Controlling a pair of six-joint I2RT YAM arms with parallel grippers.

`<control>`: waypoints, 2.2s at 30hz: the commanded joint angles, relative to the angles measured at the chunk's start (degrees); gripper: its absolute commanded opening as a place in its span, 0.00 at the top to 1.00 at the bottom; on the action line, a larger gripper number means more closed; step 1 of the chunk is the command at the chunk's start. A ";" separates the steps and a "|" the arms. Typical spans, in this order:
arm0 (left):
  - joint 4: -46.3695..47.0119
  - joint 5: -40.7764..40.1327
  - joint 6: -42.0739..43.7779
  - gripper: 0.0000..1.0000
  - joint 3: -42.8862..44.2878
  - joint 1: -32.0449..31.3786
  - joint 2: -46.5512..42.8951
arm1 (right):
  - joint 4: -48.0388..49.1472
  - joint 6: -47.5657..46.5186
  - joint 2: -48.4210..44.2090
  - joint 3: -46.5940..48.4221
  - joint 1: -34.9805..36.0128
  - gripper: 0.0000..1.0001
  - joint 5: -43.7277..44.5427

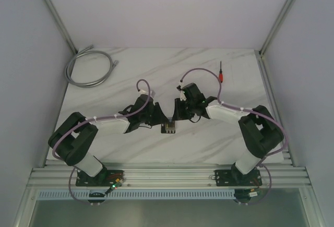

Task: Snap on the fuse box
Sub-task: Close the fuse box cover on the fuse box base, then reset both arms

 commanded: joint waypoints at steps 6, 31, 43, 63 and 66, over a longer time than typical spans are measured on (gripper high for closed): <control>-9.16 2.17 3.04 0.49 11.28 -1.93 -2.77 | -0.05 -7.91 -16.88 -4.63 -5.24 0.50 18.83; 19.27 -45.51 32.70 0.00 -18.78 28.76 -25.70 | 88.80 -29.85 -10.87 -44.49 -26.72 0.00 51.65; 56.89 -26.81 49.84 0.00 -26.29 33.07 -4.66 | 80.11 -25.88 -8.27 -40.58 -37.39 0.00 25.07; 56.21 -23.84 49.75 0.00 -24.30 34.36 -1.23 | 79.59 -26.00 -8.45 -40.55 -37.38 0.00 25.10; 56.04 -23.83 49.73 0.00 -24.17 34.33 -1.16 | 79.64 -26.04 -8.41 -40.55 -37.40 0.00 25.10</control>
